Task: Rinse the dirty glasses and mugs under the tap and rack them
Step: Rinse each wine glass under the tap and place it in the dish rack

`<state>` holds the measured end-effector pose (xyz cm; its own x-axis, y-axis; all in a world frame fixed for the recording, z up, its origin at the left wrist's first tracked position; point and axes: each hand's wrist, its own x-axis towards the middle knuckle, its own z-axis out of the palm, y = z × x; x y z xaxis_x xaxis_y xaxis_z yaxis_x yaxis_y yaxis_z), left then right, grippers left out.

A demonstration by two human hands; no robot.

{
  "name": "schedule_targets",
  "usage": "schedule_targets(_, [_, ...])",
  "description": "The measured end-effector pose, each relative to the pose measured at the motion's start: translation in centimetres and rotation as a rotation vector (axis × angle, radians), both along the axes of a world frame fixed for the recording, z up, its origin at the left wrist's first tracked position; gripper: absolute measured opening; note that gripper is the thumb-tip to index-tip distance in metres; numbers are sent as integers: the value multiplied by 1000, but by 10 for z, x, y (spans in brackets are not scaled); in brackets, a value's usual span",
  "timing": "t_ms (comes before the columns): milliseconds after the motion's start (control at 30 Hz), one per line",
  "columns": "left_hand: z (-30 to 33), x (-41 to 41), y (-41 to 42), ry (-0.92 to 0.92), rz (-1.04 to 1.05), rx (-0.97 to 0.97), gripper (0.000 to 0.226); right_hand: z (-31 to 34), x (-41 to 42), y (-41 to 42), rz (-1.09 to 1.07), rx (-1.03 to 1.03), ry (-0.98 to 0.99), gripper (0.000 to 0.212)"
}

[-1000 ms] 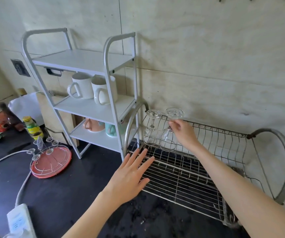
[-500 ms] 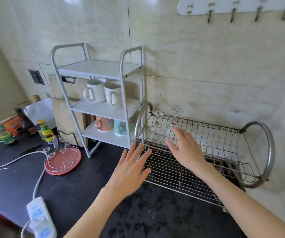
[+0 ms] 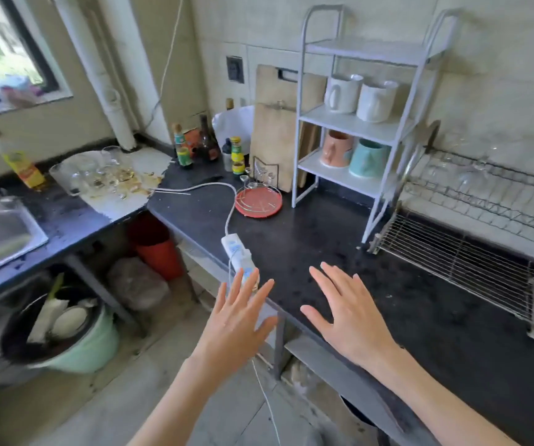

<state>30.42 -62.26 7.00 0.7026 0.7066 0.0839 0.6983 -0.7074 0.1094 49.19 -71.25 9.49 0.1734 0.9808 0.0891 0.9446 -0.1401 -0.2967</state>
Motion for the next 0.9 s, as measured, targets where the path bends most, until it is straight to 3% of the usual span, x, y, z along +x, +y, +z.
schedule_targets(167, [-15, -110, -8, 16, 249, -107, 61, -22, -101, 30, 185, -56, 80, 67])
schedule_targets(300, [-23, -177, 3, -32, 390, -172, 60, -27, -161, 76, 358, -68, 83, 83])
schedule_targets(533, [-26, -257, 81, -135, 602, -142, 98, -30, -236, 199, 506, -92, 91, 72])
schedule_targets(900, [0, -326, 262, -189, 828, -109, 74, -10, -302, 423, 622, -25, 79, 62])
